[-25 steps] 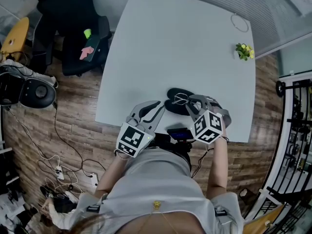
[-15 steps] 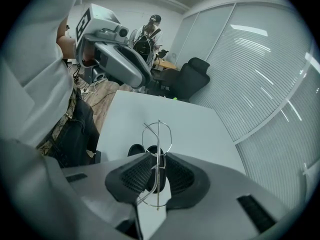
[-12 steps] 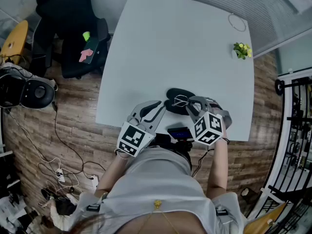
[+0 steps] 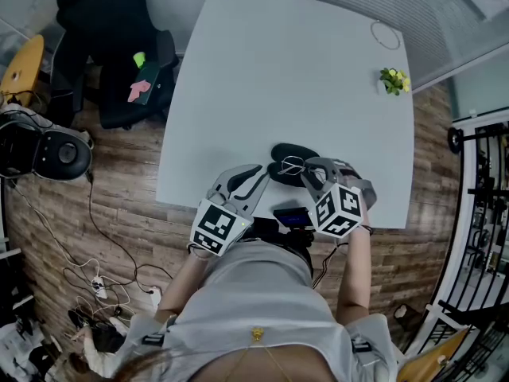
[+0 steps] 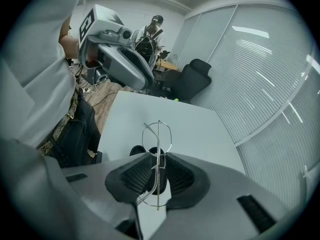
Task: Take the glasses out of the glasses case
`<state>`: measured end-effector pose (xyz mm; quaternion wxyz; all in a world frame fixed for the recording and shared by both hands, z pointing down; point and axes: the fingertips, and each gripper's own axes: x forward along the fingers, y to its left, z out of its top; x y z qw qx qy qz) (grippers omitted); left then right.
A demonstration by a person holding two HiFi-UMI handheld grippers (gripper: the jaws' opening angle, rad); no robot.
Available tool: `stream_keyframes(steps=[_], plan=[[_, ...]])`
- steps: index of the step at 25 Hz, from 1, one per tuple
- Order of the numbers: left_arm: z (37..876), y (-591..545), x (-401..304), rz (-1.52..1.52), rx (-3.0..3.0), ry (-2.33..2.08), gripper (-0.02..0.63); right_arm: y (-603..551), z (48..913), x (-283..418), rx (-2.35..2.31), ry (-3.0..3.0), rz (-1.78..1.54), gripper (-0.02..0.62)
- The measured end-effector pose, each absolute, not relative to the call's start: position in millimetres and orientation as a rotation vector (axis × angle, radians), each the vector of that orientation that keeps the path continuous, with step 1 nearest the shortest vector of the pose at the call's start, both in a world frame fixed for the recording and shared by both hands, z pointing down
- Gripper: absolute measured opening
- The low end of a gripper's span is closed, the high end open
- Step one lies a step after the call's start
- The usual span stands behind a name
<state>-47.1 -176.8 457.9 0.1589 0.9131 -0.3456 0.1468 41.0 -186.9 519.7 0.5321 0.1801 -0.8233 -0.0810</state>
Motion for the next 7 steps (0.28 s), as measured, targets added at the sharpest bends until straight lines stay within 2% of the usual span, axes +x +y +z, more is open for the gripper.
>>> stream_keyframes(steps=[7], plan=[[456.8, -175.8, -44.6, 0.422, 2.612, -0.986, 0.064, -186.0, 521.0, 45.6, 0.427, -1.952, -0.192, 0.094]])
